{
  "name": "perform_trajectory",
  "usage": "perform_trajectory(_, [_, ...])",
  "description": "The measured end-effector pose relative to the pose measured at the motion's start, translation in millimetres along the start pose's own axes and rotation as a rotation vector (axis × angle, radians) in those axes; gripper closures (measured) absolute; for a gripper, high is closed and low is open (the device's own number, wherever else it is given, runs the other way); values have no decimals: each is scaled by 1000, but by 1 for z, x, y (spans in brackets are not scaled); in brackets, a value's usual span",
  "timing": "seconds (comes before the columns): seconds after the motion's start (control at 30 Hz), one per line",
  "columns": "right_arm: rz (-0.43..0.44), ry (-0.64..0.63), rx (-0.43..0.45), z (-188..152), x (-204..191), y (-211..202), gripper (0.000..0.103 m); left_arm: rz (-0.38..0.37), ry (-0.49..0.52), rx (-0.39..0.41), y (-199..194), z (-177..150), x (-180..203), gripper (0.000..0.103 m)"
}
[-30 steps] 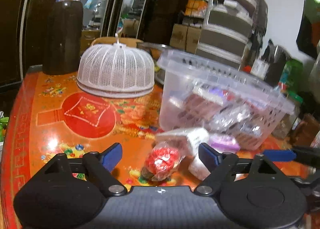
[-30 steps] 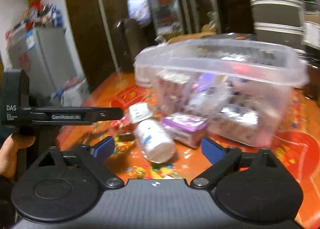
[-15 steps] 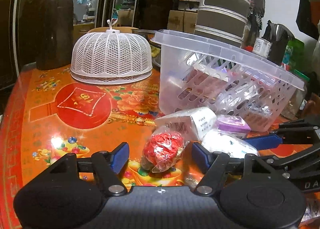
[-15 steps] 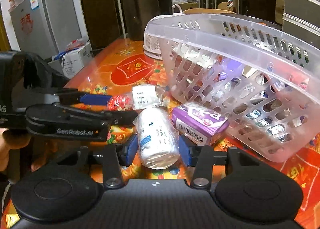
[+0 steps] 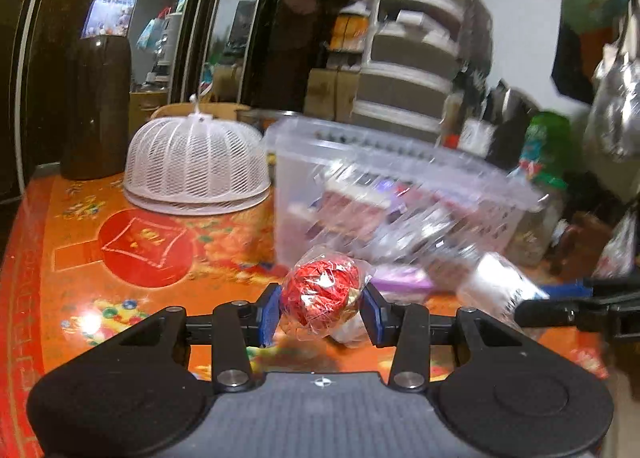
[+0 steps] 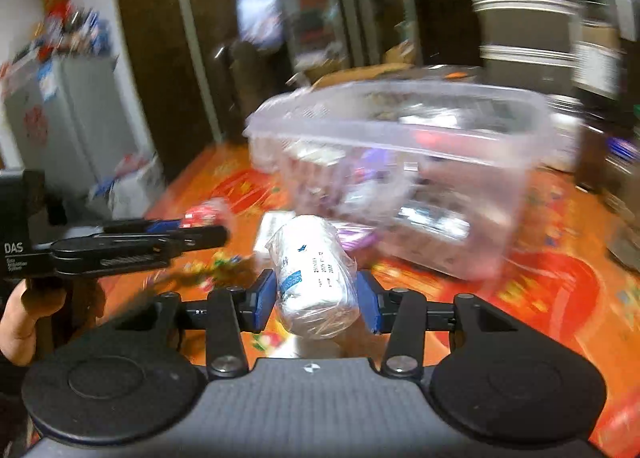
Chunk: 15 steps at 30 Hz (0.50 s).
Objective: Organize objects
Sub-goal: 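Grasp the red candy bag with the left gripper while the right grasps a white bottle, then carry both items over the basket and open both grippers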
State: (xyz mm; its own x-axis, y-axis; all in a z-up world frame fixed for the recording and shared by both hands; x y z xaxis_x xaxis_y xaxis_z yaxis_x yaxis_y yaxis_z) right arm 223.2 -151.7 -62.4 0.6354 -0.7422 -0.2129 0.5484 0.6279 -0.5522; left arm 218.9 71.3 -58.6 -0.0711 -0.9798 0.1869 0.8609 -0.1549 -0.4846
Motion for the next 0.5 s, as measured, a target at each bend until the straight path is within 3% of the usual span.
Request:
perform_trajectory(0.23, [-73, 117, 119, -25, 23, -27, 55, -15, 3, -5, -6, -5, 13, 56])
perform_trajectory(0.5, [-96, 87, 128, -32, 27, -59, 55, 19, 50, 4, -47, -5, 20, 56])
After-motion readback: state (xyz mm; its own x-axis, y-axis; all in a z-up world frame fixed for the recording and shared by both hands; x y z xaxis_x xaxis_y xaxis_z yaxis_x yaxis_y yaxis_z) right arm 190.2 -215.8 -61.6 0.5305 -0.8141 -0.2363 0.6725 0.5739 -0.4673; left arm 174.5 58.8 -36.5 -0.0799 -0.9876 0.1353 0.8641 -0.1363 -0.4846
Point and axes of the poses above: each gripper's, at about its wrist camera, not at the fingertips, and y roughly the way its jaws point, x to its right, z to its top, the point moved 7 cm from there along y, roughly the way its jaws point, and after that the axes turned 5 degrees about -x, right-handed, at the moved point
